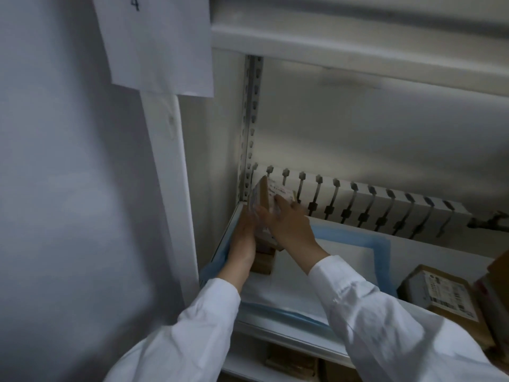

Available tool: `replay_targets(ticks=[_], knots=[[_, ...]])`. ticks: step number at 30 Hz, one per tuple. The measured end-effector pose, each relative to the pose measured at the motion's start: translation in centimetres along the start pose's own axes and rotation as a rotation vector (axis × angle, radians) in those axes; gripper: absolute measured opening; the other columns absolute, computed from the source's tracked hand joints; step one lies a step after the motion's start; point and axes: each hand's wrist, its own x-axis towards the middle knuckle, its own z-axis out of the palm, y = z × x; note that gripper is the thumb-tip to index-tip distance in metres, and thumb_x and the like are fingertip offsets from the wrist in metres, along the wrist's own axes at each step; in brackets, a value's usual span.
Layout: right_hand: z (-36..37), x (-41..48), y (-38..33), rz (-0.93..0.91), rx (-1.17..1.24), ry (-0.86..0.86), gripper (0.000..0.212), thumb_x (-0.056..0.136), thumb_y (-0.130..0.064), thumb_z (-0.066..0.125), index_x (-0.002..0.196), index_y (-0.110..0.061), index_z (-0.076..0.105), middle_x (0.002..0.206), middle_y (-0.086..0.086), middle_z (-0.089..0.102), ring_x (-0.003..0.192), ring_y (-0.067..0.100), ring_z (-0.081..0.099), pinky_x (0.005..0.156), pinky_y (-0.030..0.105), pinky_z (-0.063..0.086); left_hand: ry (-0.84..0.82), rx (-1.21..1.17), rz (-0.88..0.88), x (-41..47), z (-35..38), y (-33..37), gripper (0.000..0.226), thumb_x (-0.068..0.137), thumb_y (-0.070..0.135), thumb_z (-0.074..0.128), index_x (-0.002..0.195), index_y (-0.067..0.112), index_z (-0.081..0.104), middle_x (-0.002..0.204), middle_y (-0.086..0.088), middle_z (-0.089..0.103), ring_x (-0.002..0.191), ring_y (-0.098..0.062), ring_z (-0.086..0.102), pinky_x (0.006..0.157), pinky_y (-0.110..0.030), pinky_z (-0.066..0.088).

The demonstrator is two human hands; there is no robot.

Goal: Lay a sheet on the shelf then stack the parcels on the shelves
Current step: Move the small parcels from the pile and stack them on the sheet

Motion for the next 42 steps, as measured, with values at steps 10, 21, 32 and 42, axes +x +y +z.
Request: replay_targets(ticks=[10, 21, 32, 42], knots=[[0.5, -0.8, -0.4, -0.079, -0.056, -0.179, 0.049, 0.099, -0.022, 0.041, 0.147, -0.022, 0.031, 0.160, 0.002, 0.015, 0.144, 0.028, 0.020, 0.117, 0.042, 0.026, 0.030, 0.026, 0.011, -1.9, -1.4, 1.4, 0.052, 0.100, 0.047, 0.020, 0.135, 0.019, 0.047, 0.125, -0.002, 0.056, 0.115, -0.020, 0.053, 0.105, -0.035, 0.038], [-2.6, -2.9, 1.9, -0.075, 0.219, -0.056, 0.058, 0.099, -0.020, 0.043, 0.151, -0.022, 0.017, 0.159, -0.001, 0.016, 0.148, 0.019, 0.008, 0.116, 0.031, 0.015, 0.379, 0.295, 0.179, -6.5, 2.0, 2.6, 0.070, 0.097, 0.034, 0.045, 0.150, 0.005, 0.008, 0.158, -0.015, 0.003, 0.146, -0.028, 0.005, 0.117, -0.036, 0.007], [-8.2, -6.5, 9.6, 0.098, 0.107, 0.155, 0.053, 0.097, -0.028, 0.047, 0.146, -0.018, 0.030, 0.156, 0.006, 0.024, 0.141, 0.024, 0.029, 0.109, 0.034, 0.031, 0.070, 0.369, 0.584, -11.7, 12.2, 2.5, 0.050, 0.094, 0.009, 0.050, 0.141, 0.010, 0.033, 0.153, -0.006, 0.021, 0.141, -0.018, 0.021, 0.098, 0.006, 0.011], [-13.3, -11.6, 20.1, 0.438, -0.159, 0.301, 0.060, 0.093, -0.042, 0.047, 0.145, -0.018, 0.028, 0.150, 0.014, 0.030, 0.138, 0.033, 0.029, 0.112, 0.040, 0.024, -0.345, 0.400, -0.066, -12.8, 21.2, -3.2, 0.024, 0.092, 0.014, 0.046, 0.110, 0.002, 0.058, 0.108, -0.027, 0.057, 0.099, -0.036, 0.056, 0.079, -0.032, 0.040]])
